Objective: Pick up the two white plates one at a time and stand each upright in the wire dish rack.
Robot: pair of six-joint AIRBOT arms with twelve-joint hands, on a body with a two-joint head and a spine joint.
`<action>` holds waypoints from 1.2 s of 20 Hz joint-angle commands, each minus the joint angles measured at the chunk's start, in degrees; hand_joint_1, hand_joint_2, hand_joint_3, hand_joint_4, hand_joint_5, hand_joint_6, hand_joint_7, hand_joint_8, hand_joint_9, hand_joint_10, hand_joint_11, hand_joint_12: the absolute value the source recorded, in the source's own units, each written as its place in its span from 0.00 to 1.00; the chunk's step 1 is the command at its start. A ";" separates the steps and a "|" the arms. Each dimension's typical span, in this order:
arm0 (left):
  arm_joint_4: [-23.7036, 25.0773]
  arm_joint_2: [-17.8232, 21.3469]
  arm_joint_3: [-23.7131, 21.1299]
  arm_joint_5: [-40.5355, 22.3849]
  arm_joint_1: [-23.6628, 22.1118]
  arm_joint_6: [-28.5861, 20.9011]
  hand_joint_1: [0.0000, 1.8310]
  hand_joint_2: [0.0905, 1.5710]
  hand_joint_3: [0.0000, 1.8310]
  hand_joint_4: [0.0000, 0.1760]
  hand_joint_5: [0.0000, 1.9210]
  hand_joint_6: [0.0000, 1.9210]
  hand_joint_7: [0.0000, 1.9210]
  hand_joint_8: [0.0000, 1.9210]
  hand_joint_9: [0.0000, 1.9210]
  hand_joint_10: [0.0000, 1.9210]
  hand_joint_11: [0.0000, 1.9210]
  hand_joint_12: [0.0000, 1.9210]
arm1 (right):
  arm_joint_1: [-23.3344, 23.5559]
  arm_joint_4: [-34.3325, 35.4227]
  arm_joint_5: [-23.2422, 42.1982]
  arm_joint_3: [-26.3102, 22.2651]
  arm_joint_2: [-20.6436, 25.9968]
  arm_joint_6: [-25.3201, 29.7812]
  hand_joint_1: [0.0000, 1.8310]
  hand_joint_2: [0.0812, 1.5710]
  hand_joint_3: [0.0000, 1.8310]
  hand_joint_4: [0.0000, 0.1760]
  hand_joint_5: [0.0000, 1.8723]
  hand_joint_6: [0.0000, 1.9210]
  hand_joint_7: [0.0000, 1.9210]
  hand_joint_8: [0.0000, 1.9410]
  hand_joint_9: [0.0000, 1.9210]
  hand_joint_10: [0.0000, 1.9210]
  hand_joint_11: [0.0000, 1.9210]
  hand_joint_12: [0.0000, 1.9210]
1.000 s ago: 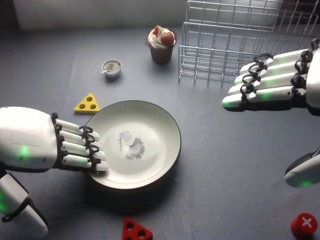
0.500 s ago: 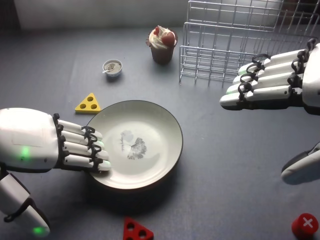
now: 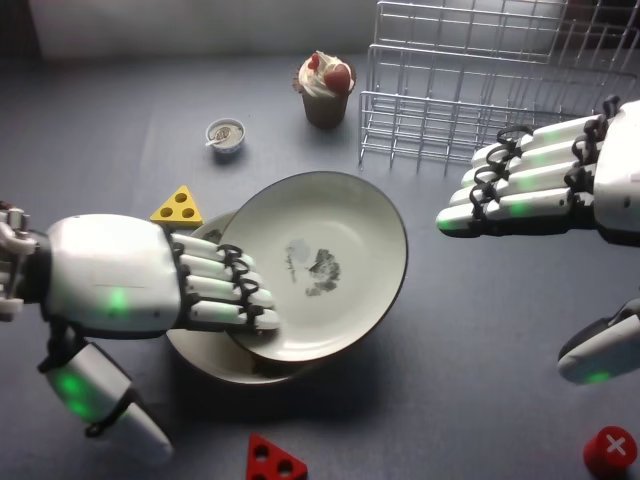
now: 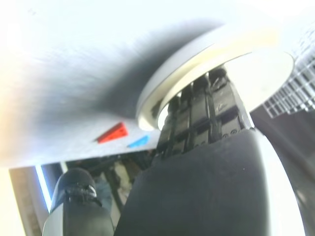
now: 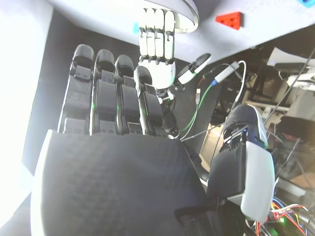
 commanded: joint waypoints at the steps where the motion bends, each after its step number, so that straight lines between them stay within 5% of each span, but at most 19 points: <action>1: -0.61 -0.82 -0.39 -0.97 -0.26 -0.08 0.00 0.56 0.00 0.00 0.06 0.01 0.08 0.01 0.07 0.01 0.07 0.01 | 0.10 4.35 3.05 -0.02 0.06 -1.88 0.04 0.60 0.00 0.00 0.09 0.00 0.11 0.00 0.11 0.00 0.11 0.01; 5: -0.93 -2.04 -0.58 -0.44 -0.54 -0.08 0.00 0.56 0.00 0.00 0.05 0.00 0.06 0.00 0.06 0.00 0.05 0.00 | -0.44 14.24 3.05 0.21 -1.66 -16.24 0.11 0.58 0.00 0.00 0.10 0.01 0.13 0.01 0.12 0.00 0.12 0.01; 8: -1.31 -2.51 -0.78 0.02 -0.54 -0.08 0.00 0.56 0.00 0.00 0.05 0.00 0.07 0.00 0.07 0.00 0.06 0.01 | -2.22 23.16 3.05 1.57 -5.17 -30.63 0.42 0.56 0.00 0.00 0.05 0.00 0.08 0.00 0.08 0.00 0.09 0.00; 14: -1.65 -2.89 -2.54 0.97 -1.34 -0.08 0.00 0.56 0.00 0.00 0.05 0.00 0.07 0.00 0.07 0.00 0.06 0.01 | -4.35 29.11 3.00 4.81 -11.46 -40.60 0.74 0.55 0.00 0.00 0.13 0.00 0.13 0.00 0.12 0.01 0.14 0.02; 19: -1.61 -2.94 -2.23 1.15 -1.43 -0.08 0.00 0.56 0.00 0.00 0.06 0.01 0.09 0.01 0.08 0.01 0.08 0.01 | -4.60 33.31 2.86 7.43 -16.02 -46.80 0.77 0.59 0.01 0.00 0.13 0.00 0.13 0.00 0.13 0.00 0.14 0.02; 24: -1.70 -2.93 -1.64 1.12 -1.31 -0.08 0.00 0.56 0.00 0.00 0.06 0.00 0.08 0.00 0.07 0.00 0.07 0.01 | -5.10 36.55 2.81 10.44 -20.03 -47.22 0.76 0.61 0.00 0.00 0.15 0.00 0.11 0.00 0.10 0.00 0.14 0.02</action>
